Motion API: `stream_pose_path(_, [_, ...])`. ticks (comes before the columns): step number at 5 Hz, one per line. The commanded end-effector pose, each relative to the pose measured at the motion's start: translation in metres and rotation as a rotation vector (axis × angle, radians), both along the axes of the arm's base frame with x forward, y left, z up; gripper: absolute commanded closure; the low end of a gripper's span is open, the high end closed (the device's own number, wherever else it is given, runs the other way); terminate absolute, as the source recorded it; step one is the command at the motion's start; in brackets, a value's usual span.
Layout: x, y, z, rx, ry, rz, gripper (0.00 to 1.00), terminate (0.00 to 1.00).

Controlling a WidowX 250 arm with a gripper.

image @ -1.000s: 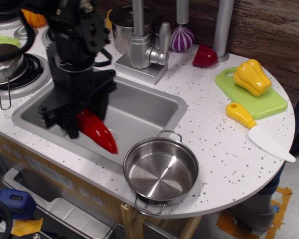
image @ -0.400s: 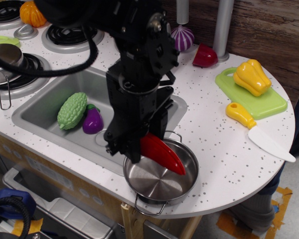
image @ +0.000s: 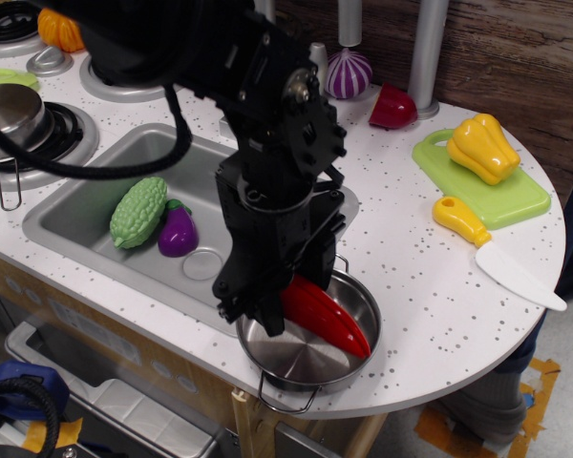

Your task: Put pepper in pot or pan

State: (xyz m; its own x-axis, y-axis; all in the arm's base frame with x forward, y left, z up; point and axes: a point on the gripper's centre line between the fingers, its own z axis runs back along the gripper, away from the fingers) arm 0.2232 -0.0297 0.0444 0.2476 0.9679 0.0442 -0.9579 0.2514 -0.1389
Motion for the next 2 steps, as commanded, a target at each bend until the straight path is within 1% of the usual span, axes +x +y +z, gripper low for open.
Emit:
stream_pose_path(1, [0.0031, -0.0031, 0.0039, 0.000, -0.033, -0.006, 0.00, 0.00])
stream_pose_path(2, [0.0031, -0.0031, 0.0039, 0.000, -0.033, -0.006, 0.00, 1.00])
